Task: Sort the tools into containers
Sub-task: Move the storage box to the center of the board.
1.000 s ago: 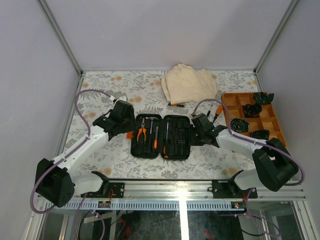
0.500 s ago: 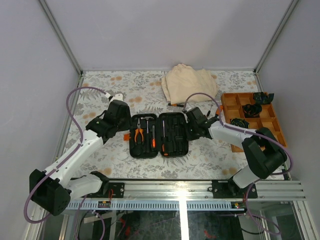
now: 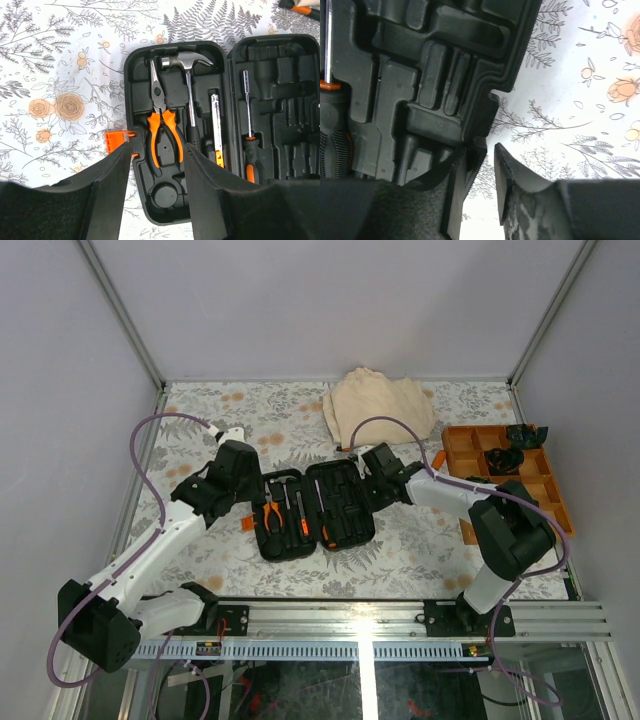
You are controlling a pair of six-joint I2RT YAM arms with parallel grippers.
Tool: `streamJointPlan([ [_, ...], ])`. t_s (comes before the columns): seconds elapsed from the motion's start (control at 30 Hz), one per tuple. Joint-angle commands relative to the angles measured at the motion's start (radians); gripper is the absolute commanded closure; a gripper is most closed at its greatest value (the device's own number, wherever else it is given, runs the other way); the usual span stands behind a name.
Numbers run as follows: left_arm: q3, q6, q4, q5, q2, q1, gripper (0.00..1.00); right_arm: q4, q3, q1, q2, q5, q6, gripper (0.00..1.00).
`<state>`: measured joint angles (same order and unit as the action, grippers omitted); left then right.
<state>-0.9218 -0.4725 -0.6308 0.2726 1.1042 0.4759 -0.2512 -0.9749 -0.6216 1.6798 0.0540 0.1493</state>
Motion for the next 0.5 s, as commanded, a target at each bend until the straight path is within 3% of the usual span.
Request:
streamJointPlan([
  [0.0,0.003,0.005,-0.019,0.076,-0.017,-0.005,0.54,-0.028,-0.04,-0.004,-0.077,-0.035,-0.036,0.61],
  [0.2,0.006,0.005,-0.023,0.084,-0.012,-0.006,0.5,-0.043,-0.048,-0.004,-0.211,-0.114,0.014,0.5],
  [0.47,0.003,0.006,-0.027,0.093,-0.013,-0.005,0.48,-0.09,0.011,0.01,-0.363,-0.39,0.107,0.43],
])
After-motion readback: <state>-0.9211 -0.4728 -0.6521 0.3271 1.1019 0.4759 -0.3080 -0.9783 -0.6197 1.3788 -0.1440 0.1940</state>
